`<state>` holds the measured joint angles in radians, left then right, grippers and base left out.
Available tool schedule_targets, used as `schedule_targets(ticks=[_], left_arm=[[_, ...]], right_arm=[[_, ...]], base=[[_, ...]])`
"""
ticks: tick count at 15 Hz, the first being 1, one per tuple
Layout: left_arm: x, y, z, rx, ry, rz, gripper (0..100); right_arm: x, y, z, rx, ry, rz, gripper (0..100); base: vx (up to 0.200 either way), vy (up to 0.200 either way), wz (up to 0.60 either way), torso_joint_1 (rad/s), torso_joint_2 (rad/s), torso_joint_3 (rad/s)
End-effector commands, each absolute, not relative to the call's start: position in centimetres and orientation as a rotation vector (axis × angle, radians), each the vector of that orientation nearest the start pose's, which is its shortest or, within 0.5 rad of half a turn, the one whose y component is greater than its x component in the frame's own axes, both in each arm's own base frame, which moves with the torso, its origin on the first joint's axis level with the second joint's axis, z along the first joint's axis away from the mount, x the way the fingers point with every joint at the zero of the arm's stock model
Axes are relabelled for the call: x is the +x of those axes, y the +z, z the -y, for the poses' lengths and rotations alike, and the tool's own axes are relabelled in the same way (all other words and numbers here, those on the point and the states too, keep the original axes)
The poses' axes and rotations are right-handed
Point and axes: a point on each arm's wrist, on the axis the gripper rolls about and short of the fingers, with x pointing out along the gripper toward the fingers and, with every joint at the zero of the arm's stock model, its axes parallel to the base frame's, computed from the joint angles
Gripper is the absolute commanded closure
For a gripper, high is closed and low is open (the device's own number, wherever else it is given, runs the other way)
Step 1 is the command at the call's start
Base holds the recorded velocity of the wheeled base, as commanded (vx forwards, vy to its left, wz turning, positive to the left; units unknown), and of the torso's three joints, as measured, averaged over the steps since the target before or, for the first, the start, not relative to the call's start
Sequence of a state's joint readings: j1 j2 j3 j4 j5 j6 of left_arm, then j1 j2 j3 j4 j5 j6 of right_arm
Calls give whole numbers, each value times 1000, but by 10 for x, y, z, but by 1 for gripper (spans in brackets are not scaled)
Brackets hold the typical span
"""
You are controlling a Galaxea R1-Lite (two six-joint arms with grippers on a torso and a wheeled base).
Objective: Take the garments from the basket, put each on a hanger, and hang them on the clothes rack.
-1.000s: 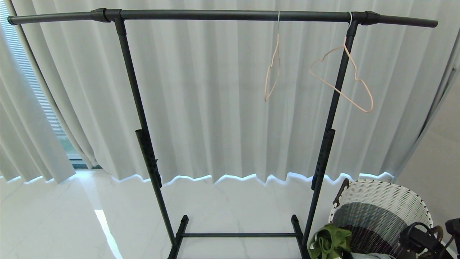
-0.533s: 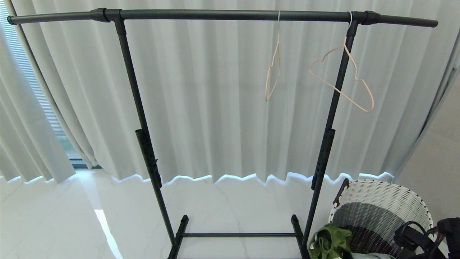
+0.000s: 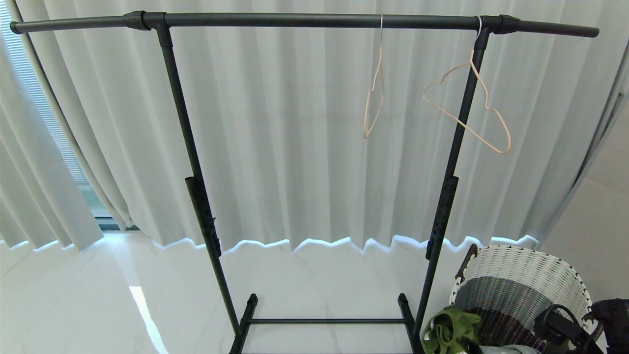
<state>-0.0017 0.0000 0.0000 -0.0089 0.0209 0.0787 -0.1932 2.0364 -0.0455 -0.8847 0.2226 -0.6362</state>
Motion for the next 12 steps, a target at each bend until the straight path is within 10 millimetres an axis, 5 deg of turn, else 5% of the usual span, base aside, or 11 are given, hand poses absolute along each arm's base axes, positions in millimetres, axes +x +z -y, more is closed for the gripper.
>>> schedule_targets(ticks=[1,8,12], left_arm=[[-23,76,-1,80,20,8,0],[-23,76,-1,78,20,8,0],[-23,76,-1,80,20,8,0]], right_arm=[[176,-15,30,-342,365,-1029,100],[171,3,29,-365,343,-949,100],[188,28,32,-421,278,-799,100]], base=[[0,0,0,0,0,0],[0,0,0,0,0,0],[0,0,0,0,0,0]])
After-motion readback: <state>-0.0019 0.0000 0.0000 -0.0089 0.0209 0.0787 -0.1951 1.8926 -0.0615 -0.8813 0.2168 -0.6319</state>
